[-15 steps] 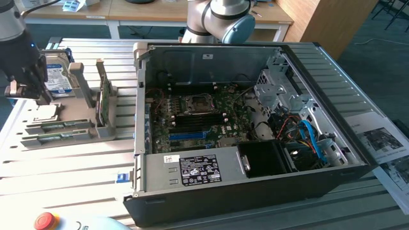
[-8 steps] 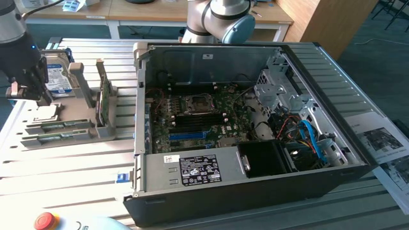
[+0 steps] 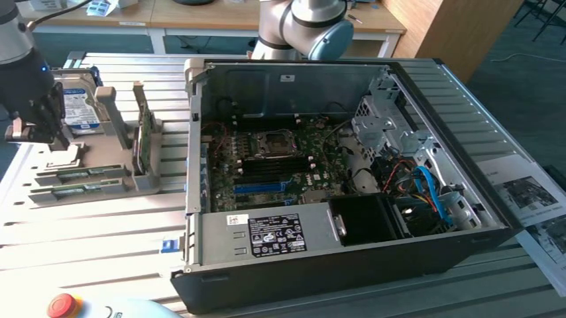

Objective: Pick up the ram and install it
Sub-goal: 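Pick up the ram and move it above insertion slot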

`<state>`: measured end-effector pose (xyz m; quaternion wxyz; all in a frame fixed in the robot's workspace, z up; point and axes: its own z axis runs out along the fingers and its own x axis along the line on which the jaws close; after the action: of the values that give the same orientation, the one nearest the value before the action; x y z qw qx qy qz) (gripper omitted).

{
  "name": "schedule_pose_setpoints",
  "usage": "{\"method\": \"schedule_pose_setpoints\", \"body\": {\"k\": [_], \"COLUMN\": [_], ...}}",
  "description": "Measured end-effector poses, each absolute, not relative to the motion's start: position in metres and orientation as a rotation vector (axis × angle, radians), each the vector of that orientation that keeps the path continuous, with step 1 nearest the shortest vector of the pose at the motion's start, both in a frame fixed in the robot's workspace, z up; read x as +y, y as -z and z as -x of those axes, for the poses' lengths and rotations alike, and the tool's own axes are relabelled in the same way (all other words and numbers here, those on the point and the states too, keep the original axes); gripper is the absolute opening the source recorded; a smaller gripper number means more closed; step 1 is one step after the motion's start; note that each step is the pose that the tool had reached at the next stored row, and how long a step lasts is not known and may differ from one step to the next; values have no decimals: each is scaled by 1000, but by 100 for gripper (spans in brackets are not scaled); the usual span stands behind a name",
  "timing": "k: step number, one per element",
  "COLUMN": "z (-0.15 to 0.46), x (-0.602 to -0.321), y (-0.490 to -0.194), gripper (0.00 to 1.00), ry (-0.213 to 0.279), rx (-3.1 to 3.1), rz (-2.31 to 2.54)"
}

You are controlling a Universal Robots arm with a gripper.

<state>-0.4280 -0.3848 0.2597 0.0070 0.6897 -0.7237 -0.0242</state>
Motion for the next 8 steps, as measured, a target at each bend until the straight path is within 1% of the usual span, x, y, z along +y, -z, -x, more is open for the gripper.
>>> {"method": "schedule_pose_setpoints", "body": {"k": [8], "z": [428], "x": [-404], "y": [-260], "gripper": [10], "ry": [76], "rx": [-2263], "rz": [-2157]}}
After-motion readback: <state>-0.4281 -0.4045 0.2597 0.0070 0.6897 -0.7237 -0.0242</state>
